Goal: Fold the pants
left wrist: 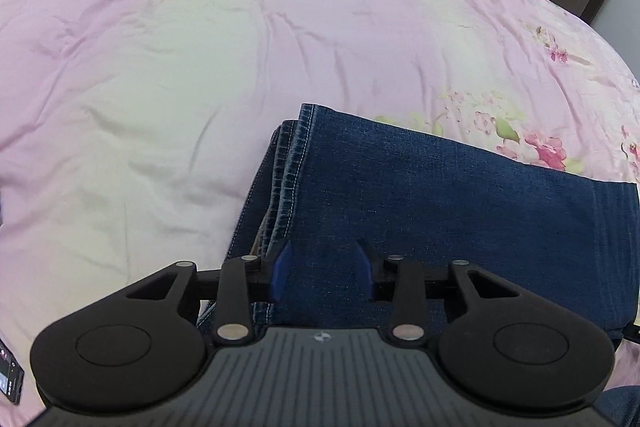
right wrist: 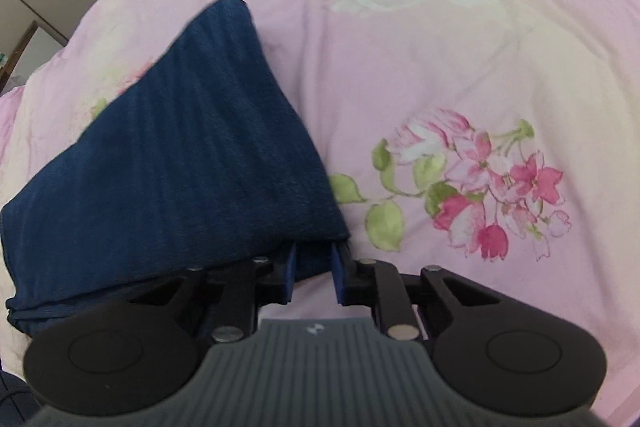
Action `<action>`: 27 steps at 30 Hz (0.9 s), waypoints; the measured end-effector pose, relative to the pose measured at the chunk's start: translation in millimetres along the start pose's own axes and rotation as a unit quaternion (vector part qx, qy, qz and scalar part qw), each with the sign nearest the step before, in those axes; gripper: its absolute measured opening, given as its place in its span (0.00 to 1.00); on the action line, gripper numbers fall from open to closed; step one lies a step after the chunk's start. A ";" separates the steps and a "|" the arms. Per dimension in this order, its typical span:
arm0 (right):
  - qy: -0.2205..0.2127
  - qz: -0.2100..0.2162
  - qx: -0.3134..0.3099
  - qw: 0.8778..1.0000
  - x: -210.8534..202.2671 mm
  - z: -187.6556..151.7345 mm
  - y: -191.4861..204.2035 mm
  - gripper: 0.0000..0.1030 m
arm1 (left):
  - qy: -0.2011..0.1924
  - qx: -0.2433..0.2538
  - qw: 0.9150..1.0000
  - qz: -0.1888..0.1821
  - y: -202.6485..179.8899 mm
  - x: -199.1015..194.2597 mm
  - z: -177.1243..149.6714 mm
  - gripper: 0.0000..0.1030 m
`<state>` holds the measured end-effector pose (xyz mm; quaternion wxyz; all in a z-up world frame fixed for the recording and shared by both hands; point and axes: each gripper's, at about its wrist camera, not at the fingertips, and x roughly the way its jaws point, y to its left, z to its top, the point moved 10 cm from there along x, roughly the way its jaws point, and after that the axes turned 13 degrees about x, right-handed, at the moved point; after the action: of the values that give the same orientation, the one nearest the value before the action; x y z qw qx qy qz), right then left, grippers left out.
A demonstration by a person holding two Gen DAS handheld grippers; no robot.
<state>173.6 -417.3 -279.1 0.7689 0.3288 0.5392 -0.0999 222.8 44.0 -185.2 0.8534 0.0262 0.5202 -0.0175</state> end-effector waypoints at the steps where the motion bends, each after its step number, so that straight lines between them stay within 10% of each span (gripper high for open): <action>1: 0.005 0.008 0.014 1.000 4.4 -0.3 -4.3 0.12 | -0.004 0.002 1.000 -0.002 -0.2 1.8 1.7 0.41; 12: -0.065 0.048 -0.072 0.994 -43.0 46.1 46.9 0.15 | -0.058 0.005 0.998 -0.005 11.6 18.1 56.8 0.31; 27: -0.038 0.031 -0.085 0.995 75.1 101.5 85.2 0.09 | 0.017 -0.005 0.999 0.045 31.9 104.0 48.1 0.19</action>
<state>324.3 -399.4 -291.8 0.8169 0.2744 0.5055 -0.0420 314.9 72.6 -254.8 0.8447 0.0456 0.5328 0.0245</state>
